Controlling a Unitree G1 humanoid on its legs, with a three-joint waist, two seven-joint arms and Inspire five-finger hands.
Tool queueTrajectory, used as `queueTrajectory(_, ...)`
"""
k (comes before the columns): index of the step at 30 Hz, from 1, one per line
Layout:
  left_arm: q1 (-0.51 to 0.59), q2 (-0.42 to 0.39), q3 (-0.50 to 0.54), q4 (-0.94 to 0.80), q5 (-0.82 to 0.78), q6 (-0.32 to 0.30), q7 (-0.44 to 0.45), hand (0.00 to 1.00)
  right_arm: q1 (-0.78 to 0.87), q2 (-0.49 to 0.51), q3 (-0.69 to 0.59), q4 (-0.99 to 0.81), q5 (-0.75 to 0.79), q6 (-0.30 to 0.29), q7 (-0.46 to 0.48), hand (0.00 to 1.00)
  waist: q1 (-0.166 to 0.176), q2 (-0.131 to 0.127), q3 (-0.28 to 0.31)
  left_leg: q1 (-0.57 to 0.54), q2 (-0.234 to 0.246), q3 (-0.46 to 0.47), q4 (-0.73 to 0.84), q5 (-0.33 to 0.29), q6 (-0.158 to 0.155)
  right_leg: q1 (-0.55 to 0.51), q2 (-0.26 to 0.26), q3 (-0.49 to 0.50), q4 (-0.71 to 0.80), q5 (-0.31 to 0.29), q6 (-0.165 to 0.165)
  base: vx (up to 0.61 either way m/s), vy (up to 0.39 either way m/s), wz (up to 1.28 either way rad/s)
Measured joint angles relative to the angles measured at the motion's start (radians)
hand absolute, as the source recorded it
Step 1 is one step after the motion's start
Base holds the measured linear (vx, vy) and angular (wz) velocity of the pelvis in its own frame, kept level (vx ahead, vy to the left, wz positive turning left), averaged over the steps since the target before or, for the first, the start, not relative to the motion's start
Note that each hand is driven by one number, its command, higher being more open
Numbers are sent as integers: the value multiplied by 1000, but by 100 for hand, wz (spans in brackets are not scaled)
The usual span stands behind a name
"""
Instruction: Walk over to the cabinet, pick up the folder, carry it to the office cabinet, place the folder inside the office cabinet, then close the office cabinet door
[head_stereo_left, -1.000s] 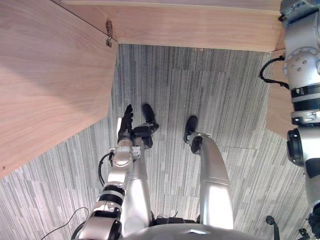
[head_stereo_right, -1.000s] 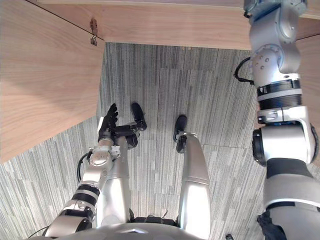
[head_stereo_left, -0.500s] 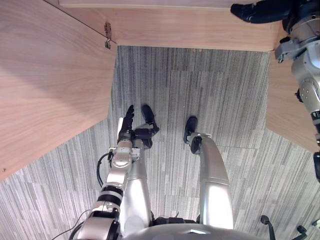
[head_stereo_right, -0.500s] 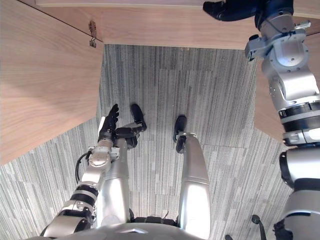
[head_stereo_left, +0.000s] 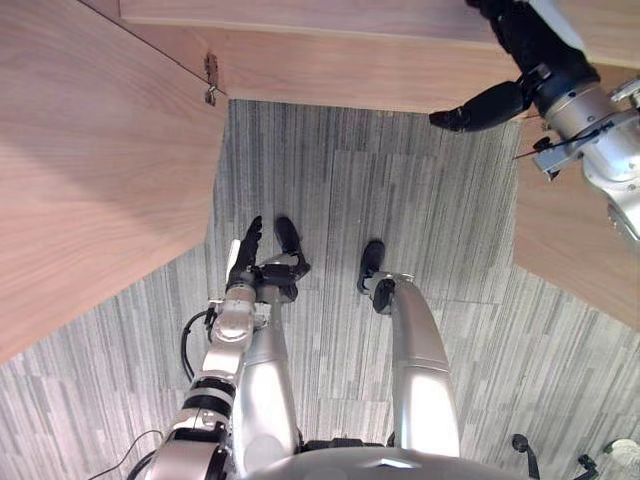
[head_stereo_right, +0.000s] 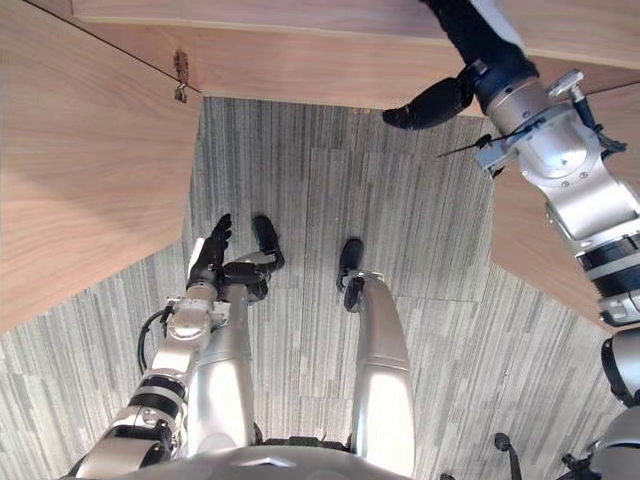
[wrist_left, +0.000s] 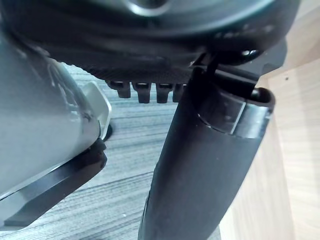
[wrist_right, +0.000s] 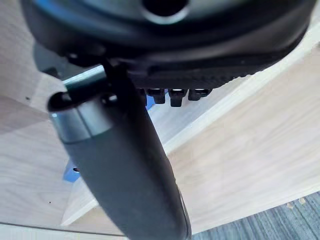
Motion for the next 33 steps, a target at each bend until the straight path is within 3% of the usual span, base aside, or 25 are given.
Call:
queueTrajectory(4, -1, -2, 1, -1, 0, -1, -2, 100, 90, 48, -58, -81, 38, -6, 11, 100, 3, 0, 0, 0, 0, 0, 1, 0, 0, 0, 1, 0, 0, 0, 0, 15, 16, 0)
queueTrajectory(8, -1, -10, 14, 0, 0, -1, 3, 100, 200, 230, -190, -164, 39, -8, 2, 100, 0, 0, 0, -1, 1, 0, -2, 2, -1, -1, 3, 0, -3, 0, 0, 9, 6, 0)
queueTrajectory(12, -2, -29, 30, -1, 0, 0, 17, 100, 219, 368, -300, -218, 2, -10, -83, 100, 0, 0, 0, -1, -2, -1, -5, 3, -1, -1, 2, 0, -4, 0, 0, 8, 5, 0)
queueTrajectory(13, -2, -31, 30, -1, 0, -1, 18, 100, 218, 382, -318, -224, -20, -11, -100, 0, 0, 0, 0, 0, -3, -1, -6, 4, -1, -1, 1, 0, -4, 0, 0, 0, 0, 4)
queueTrajectory(18, -2, -45, 47, 0, 1, 1, 36, 100, 194, 443, -357, -238, -250, -15, -234, 0, -4, 0, 0, 0, -7, -1, -8, 6, 0, -1, -3, 0, -2, 0, 0, 0, 0, 1)
queueTrajectory(24, -2, -50, 47, 0, 1, 2, 53, 100, 184, 450, -321, -228, -445, 3, -253, 0, -3, 0, 0, 3, -11, -3, -20, 16, -2, -1, -5, -2, -2, 0, -1, 1, 0, 2)
queueTrajectory(33, -5, -49, 59, 10, 2, 2, 65, 100, 148, 467, -291, -146, -523, 39, -275, 0, 1, 0, 0, 2, -16, -14, -39, 34, -7, 0, -6, -13, -13, 3, -4, 17, 12, 4)
